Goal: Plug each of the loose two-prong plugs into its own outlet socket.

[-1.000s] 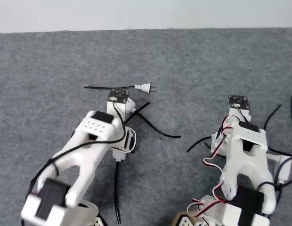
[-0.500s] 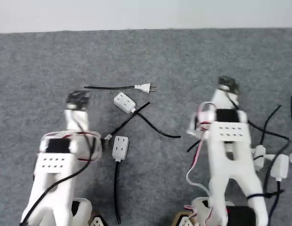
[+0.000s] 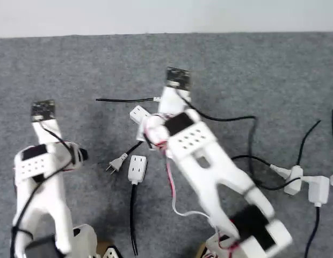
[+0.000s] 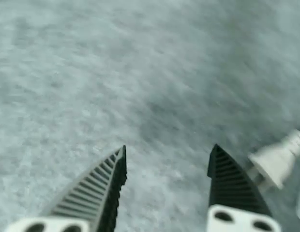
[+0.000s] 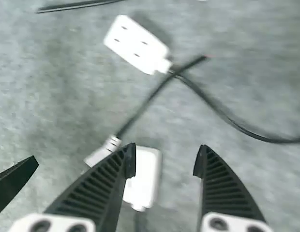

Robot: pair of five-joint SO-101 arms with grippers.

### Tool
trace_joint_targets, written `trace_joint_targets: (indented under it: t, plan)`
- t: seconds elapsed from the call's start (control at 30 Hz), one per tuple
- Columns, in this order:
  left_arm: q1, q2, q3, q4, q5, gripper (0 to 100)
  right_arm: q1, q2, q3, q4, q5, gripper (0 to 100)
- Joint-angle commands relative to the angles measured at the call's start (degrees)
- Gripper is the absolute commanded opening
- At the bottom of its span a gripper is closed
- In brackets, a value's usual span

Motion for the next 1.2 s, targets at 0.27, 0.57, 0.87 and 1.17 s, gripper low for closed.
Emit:
trace_joint_targets:
  t: [0.27,0.57,0.87,1.17]
  plan:
    - [-4.75,5.54,-7.16,-2.29,-0.18,26,-8.92,25.36,-26.46,-4.18,-4.66,19.9]
    - [-4.84,5.89,-7.16,-2.29,-0.18,26,-10.07,38.11,-33.67,-1.89,-4.31,19.9]
    - [-4.57,5.98,-6.90,-2.29,-0.35,26,-10.77,35.21,-34.02,5.76,-4.57,19.9]
    - [-4.48,6.07,-6.81,-2.29,-0.44,26,-12.44,30.99,-32.09,6.81,-4.48,19.8]
